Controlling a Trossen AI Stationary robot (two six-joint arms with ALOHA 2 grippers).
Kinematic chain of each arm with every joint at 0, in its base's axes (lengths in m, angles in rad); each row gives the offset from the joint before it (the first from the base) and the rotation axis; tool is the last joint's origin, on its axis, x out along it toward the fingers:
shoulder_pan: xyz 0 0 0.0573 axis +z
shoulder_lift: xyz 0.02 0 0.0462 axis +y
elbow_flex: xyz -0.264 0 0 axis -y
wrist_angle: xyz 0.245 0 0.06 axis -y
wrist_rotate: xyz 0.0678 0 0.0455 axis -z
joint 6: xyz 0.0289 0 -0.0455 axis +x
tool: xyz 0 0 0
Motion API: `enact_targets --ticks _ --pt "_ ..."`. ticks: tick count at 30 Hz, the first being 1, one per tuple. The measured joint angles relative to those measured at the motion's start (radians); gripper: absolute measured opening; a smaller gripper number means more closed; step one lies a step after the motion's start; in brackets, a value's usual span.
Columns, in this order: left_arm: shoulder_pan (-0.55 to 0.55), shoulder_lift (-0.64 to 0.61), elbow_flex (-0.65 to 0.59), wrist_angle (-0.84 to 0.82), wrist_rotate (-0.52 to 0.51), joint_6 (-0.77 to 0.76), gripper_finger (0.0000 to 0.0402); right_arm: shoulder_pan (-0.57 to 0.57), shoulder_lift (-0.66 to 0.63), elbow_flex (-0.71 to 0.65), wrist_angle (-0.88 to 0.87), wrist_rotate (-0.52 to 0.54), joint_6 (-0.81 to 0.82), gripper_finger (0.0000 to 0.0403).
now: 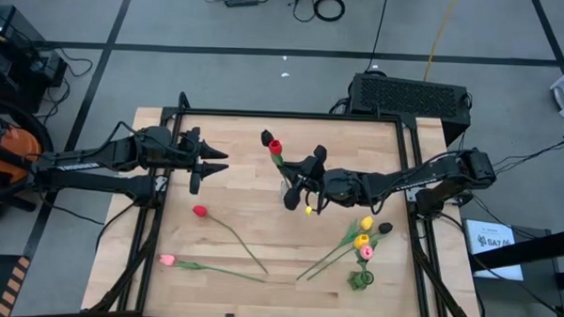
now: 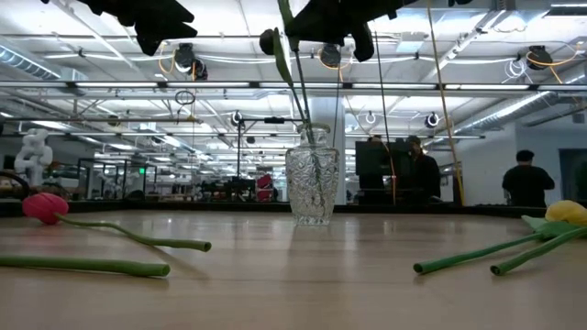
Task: Sort flowers into vase by color
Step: Put the top red flower into the transparent vase, then put the red flower into the transparent vase
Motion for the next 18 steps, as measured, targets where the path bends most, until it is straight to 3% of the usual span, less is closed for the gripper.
enact_targets --ticks 12,18 --pt "0.0 0.0 0.0 0.0 0.0 -0.001 0.0153 0.0 -0.032 0.0 -0.152 -0.001 0.104 0.0117" --pt "0.0 0.003 0.001 0.003 -0.007 -0.053 0.0153 0.0 -0.131 0.0 -0.315 -0.01 0.115 0.0161"
